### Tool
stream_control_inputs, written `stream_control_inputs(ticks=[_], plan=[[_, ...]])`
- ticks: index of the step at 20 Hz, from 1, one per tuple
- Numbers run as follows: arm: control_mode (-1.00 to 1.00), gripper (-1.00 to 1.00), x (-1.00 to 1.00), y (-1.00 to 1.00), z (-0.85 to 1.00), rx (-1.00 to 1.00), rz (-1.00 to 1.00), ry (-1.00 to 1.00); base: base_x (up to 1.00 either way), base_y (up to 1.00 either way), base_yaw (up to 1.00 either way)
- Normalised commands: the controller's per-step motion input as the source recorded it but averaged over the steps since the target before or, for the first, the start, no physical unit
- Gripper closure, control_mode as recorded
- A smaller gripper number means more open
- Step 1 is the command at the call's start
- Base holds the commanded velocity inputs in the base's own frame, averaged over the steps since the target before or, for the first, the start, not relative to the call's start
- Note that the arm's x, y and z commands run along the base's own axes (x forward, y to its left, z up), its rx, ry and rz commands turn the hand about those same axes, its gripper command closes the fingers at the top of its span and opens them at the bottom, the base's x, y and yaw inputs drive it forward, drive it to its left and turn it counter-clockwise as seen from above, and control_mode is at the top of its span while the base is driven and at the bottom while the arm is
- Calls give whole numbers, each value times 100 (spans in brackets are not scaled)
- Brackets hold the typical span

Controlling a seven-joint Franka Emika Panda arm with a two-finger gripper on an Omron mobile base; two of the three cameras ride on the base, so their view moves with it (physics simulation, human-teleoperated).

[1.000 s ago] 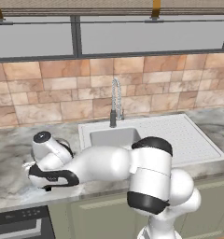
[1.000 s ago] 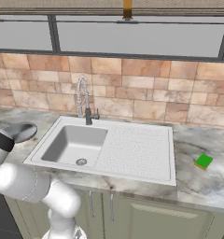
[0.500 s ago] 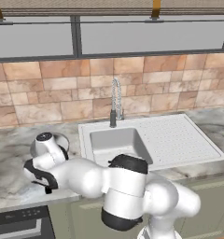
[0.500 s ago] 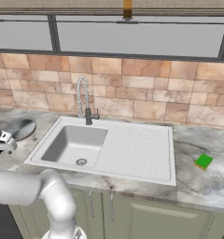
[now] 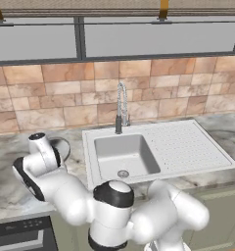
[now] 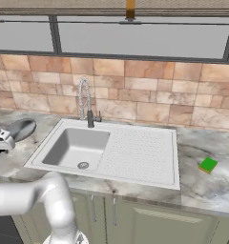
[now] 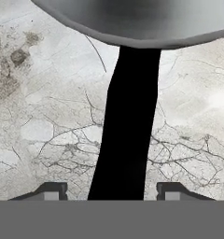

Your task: Pick the pan and sponge and place them into the sink. Then turn on the water.

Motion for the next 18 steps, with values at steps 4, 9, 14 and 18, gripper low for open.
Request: stream_control_inputs(ticks=[4, 9, 14, 18], plan=[[-100, 100, 0, -1, 0, -1, 0, 0, 0, 0, 0], [-100, 100, -3, -45, 0, 0, 0, 0, 0, 0, 0], [-100, 100, -20, -65, 1, 1, 0, -4, 0, 0, 0], [-100, 100, -36, -56, 1, 4, 0, -8, 0, 0, 0]])
